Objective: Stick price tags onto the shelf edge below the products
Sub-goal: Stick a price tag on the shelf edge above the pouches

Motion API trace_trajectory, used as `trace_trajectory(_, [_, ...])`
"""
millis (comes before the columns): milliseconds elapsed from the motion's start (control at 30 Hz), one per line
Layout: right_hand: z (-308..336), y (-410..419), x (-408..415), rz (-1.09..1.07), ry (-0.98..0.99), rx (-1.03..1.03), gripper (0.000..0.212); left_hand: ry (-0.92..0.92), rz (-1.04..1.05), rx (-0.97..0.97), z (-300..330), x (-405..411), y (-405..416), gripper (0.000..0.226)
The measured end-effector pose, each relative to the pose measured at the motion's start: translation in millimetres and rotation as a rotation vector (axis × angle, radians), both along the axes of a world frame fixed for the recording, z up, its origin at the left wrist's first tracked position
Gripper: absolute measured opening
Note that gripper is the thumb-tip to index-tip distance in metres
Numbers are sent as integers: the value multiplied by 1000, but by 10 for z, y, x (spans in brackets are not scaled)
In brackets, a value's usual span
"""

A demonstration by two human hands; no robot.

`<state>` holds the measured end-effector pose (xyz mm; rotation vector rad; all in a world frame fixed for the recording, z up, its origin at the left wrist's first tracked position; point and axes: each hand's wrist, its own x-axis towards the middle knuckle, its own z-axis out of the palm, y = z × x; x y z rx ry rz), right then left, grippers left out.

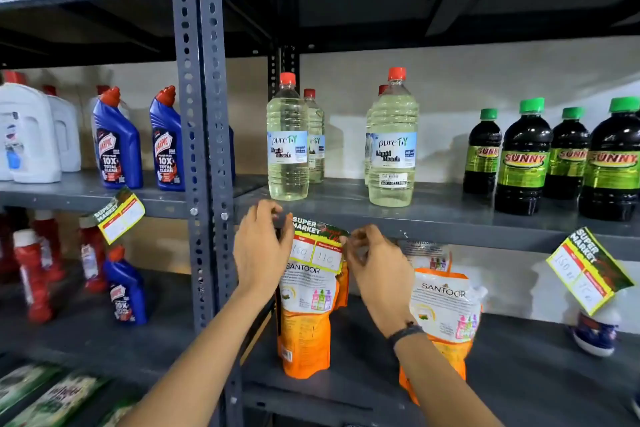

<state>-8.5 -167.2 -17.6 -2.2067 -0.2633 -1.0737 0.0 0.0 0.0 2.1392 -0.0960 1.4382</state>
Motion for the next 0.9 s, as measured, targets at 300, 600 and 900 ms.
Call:
trace_trajectory(300, [-19,124,113,28,52,261,24,120,-265,-359,3,198,7,22])
trace_trajectory(600, [-72,145,196,125,137,392,14,228,-368,-355,134,267,19,6])
trace_trajectory(900, [-106,155,172,177,178,452,27,250,-385,-248,216,239,67,8])
